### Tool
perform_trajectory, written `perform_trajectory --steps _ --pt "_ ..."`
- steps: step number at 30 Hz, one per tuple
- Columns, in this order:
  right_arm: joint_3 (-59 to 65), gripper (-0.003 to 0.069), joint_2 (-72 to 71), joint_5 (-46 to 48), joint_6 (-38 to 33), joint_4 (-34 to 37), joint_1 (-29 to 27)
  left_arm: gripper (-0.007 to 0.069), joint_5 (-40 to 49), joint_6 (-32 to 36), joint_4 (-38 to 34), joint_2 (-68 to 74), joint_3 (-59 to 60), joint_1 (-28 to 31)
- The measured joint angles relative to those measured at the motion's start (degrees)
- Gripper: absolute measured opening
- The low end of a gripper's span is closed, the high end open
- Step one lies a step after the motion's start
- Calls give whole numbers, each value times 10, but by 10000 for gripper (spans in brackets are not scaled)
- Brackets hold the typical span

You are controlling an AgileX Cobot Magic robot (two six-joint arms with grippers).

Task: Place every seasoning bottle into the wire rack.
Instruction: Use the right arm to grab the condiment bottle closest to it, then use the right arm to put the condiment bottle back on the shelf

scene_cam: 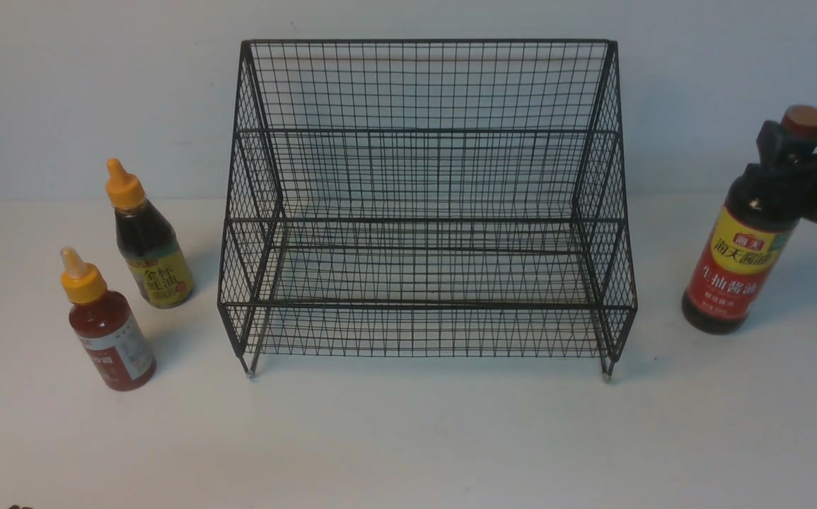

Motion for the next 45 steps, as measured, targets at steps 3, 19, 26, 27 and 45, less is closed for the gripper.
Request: perform_trajectory --steps 3,19,26,27,45 --pt "0 335 14 -8 0 -11 0 -12 0 0 0 0 0 0" --pt "-50 272 -117 170 71 -140 0 -12 0 0 0 0 0 0" --pt "-155 272 -211 211 174 -200 14 -12 0 0 0 0 0 0" --pt "-169 272 -213 211 195 -212 21 -12 0 0 0 0 0 0" --pt "-291 272 -27 189 302 -305 153 -12 0 0 0 0 0 0"
